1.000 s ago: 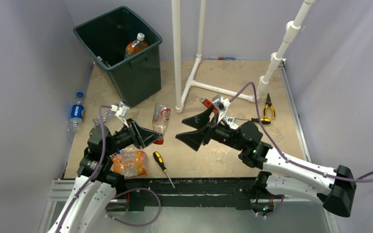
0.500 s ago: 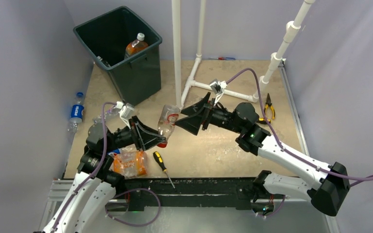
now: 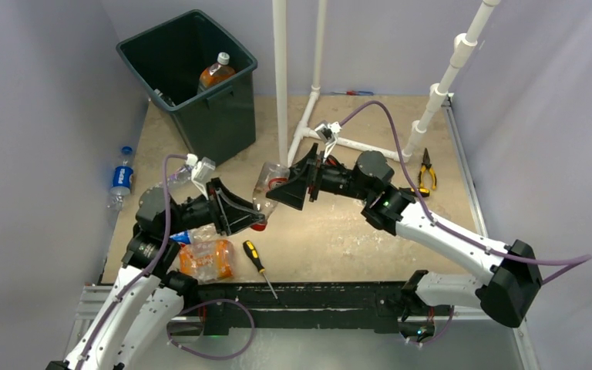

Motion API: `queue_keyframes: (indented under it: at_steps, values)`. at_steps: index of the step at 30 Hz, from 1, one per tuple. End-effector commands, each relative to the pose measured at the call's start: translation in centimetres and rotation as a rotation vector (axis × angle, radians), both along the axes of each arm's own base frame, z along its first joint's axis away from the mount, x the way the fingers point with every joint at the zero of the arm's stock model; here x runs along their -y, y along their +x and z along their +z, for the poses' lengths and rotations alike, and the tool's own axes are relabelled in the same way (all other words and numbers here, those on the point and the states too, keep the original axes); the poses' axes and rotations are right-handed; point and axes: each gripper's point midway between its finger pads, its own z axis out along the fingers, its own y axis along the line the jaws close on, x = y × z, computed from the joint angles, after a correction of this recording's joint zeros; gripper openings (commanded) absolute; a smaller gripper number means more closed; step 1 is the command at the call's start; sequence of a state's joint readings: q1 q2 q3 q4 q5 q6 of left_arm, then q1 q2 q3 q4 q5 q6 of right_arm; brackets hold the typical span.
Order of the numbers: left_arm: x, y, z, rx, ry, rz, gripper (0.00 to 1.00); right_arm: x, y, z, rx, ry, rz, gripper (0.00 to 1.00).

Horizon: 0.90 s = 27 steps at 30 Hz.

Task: Put the plastic bottles in the bin
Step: Place the plastic bottle in the trash bin.

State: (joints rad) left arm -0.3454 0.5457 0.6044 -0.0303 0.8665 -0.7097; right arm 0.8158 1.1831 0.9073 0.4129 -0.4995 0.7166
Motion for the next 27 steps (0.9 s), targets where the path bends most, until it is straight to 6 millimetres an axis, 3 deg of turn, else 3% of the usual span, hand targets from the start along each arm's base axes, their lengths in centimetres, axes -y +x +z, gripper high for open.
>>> queue_keyframes:
  at_steps: [1, 5, 9, 16, 17, 20, 22, 25, 27]
  values:
    - [0.3, -0.2, 1.3, 0.068, -0.002, -0.030, 0.00, -0.7, -0.1, 2.2, 0.032, 0.048, 0.039, 0.99]
    - [0.6, 0.4, 0.5, 0.038, 0.014, -0.040, 0.00, -1.9, 0.4, 1.9, 0.030, 0.045, 0.072, 0.99]
    - [0.5, 0.3, 0.3, 0.031, 0.049, -0.038, 0.00, -2.3, 1.0, 1.6, 0.027, 0.056, 0.077, 0.89]
    - [0.8, 0.7, 0.4, 0.036, 0.057, -0.046, 0.00, -2.2, 0.5, 2.3, 0.038, 0.114, 0.146, 0.46]
    - [0.8, 0.6, 0.7, 0.046, 0.058, -0.045, 0.04, -2.1, 0.4, 2.3, 0.041, 0.123, 0.148, 0.41]
    - [0.4, 1.2, 1.7, 0.085, 0.047, 0.014, 0.56, -1.4, 0.3, 3.0, 0.063, 0.142, 0.125, 0.31]
    - [0.0, 2.1, 2.5, 0.094, 0.045, 0.079, 0.79, -1.0, 0.1, 3.9, 0.094, 0.163, 0.119, 0.26]
    - [-0.7, 3.0, 3.8, 0.114, 0.024, 0.167, 0.89, 0.3, -0.7, 5.9, 0.154, 0.230, 0.091, 0.21]
    - [-1.4, 3.5, 6.0, 0.160, -0.066, 0.243, 0.93, 1.8, -1.0, 7.7, 0.217, 0.296, 0.027, 0.19]
